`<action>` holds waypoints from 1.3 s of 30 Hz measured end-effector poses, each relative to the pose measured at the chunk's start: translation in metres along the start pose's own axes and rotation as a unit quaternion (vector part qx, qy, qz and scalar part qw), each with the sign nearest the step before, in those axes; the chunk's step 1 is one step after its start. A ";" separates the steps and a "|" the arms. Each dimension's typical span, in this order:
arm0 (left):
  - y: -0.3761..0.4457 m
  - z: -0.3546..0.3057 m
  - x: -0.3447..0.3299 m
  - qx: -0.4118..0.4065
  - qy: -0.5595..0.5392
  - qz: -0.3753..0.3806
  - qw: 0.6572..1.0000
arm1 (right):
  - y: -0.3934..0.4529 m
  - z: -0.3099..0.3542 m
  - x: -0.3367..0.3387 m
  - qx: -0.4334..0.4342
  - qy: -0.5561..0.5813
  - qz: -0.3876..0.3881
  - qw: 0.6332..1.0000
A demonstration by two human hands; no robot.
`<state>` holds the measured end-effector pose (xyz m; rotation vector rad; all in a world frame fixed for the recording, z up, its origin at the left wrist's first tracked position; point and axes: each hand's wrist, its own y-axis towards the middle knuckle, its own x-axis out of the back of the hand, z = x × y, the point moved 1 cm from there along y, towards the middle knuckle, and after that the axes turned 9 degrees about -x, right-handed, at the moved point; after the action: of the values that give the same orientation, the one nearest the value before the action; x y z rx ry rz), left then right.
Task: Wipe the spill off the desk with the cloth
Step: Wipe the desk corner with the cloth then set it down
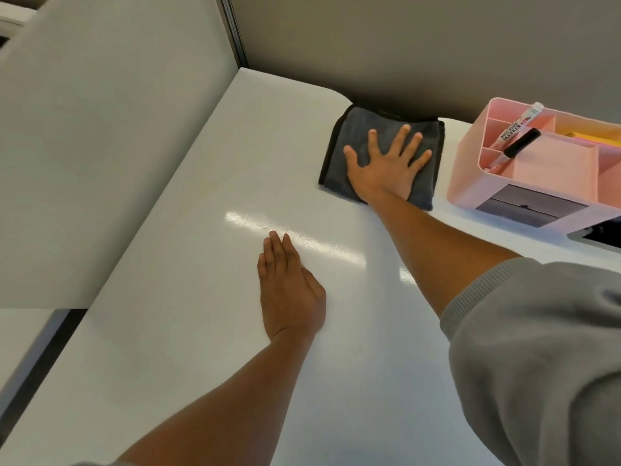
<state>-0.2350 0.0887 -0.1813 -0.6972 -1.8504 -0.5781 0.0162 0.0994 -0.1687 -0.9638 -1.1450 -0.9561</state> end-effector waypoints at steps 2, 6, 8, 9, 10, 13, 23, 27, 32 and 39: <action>0.000 0.000 0.000 0.001 -0.003 0.000 1.000 | -0.014 -0.006 -0.003 0.063 -0.018 0.003 0.998; 0.001 -0.001 0.003 -0.002 -0.008 0.000 1.000 | -0.052 -0.025 -0.009 0.153 -0.035 0.001 0.988; 0.003 -0.002 0.005 0.001 -0.011 0.000 1.000 | -0.072 -0.033 -0.010 0.150 -0.031 -0.002 0.988; 0.003 -0.004 0.005 0.000 -0.013 -0.001 1.000 | -0.082 -0.038 -0.010 0.137 -0.026 -0.002 0.990; 0.003 -0.005 0.006 -0.001 -0.016 -0.002 1.000 | -0.092 -0.043 -0.011 0.123 -0.018 -0.001 0.992; -0.001 -0.005 0.007 -0.011 -0.023 -0.001 1.000 | -0.124 -0.058 -0.013 0.077 0.009 -0.002 0.997; -0.005 0.001 0.007 -0.030 -0.001 0.004 1.000 | -0.226 -0.091 -0.026 -0.125 0.063 -0.044 0.989; -0.005 0.001 0.011 -0.039 -0.001 0.010 0.999 | -0.257 -0.102 -0.028 -0.092 0.042 -0.053 0.993; -0.010 0.004 0.014 -0.059 -0.025 0.013 0.998 | -0.266 -0.149 -0.024 0.026 0.021 -0.027 0.999; -0.009 -0.001 0.014 -0.052 -0.031 0.019 0.998 | -0.227 -0.231 0.002 0.011 -0.005 -0.022 1.000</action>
<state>-0.2453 0.0843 -0.1683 -0.8257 -1.8710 -0.6379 -0.1348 -0.1873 -0.1744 -0.9297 -1.1865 -0.9724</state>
